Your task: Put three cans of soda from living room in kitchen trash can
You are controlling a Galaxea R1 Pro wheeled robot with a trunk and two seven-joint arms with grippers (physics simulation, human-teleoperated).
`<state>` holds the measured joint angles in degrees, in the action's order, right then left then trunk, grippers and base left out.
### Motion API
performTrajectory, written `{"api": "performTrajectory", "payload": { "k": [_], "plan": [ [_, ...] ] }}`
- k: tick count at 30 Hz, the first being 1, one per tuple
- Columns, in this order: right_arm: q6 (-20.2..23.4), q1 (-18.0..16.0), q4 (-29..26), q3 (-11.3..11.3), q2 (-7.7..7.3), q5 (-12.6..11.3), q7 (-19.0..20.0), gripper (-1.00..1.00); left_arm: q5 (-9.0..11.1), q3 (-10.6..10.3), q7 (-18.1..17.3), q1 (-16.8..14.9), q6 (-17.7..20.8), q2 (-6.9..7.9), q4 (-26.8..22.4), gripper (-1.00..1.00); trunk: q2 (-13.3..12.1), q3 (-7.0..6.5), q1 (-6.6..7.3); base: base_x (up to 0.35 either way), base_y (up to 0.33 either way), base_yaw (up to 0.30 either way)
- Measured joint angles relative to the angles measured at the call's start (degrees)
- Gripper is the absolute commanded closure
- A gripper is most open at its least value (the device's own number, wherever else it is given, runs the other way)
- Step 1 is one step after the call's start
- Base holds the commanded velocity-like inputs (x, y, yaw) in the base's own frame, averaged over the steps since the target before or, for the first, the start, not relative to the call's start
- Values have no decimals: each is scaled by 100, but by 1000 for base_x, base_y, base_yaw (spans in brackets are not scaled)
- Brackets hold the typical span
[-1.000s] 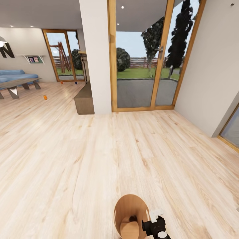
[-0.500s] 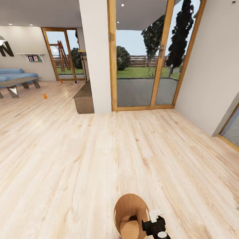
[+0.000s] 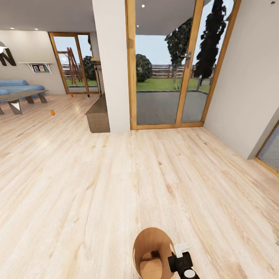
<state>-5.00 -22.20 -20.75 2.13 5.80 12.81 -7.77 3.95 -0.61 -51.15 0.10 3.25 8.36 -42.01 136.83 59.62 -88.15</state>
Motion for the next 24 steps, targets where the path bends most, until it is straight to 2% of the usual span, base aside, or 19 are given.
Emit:
{"api": "performTrajectory", "payload": {
  "k": [24],
  "plan": [
    [28,1,-8,-16,4,-10,-5,100,0,0,0,-2,0,-1,-4,-100,0,0,0,0,0,0]
  ]
}}
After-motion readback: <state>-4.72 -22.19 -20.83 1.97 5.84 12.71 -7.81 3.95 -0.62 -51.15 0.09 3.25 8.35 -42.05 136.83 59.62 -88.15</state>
